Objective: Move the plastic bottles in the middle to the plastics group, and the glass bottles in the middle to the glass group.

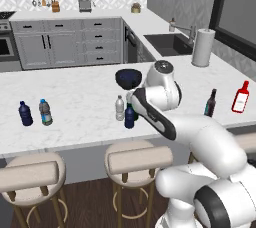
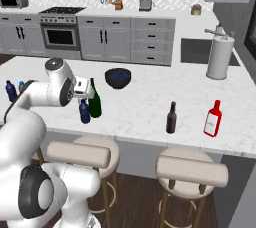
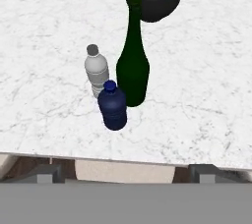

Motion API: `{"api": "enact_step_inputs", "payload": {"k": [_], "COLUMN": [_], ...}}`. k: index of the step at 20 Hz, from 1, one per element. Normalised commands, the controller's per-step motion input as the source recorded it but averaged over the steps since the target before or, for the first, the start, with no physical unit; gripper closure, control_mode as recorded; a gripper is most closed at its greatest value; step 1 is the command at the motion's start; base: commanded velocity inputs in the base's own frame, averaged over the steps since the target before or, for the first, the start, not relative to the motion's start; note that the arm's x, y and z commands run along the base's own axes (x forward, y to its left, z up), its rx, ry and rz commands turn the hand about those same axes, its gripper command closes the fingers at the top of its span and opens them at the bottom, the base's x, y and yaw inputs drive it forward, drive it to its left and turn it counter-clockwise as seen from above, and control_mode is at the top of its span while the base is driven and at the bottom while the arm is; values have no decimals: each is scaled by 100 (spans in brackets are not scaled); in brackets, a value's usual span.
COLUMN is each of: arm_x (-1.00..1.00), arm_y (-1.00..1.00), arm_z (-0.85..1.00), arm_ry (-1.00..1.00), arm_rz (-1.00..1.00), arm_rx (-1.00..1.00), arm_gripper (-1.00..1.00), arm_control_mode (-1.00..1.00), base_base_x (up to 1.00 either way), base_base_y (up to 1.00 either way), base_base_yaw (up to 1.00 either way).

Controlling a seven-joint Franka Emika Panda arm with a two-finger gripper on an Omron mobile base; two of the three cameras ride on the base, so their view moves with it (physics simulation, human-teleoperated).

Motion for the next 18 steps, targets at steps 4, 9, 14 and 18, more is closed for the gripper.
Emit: {"api": "enact_step_inputs", "payload": {"k": [4, 9, 14, 18], "arm_x": [27, 40, 37, 34], "arm_y": [35, 0, 6, 9], "arm_z": [-34, -9, -34, -17], "arm_ry": [0, 1, 0, 7], "arm_rz": [0, 0, 0, 0], "arm_rx": [0, 0, 0, 0], "arm_gripper": [-100, -100, -100, -100], "arm_control_mode": [-100, -100, -100, -100], "base_base_x": [0, 0, 0, 0], "base_base_y": [0, 0, 0, 0], "base_base_yaw": [0, 0, 0, 0]}}
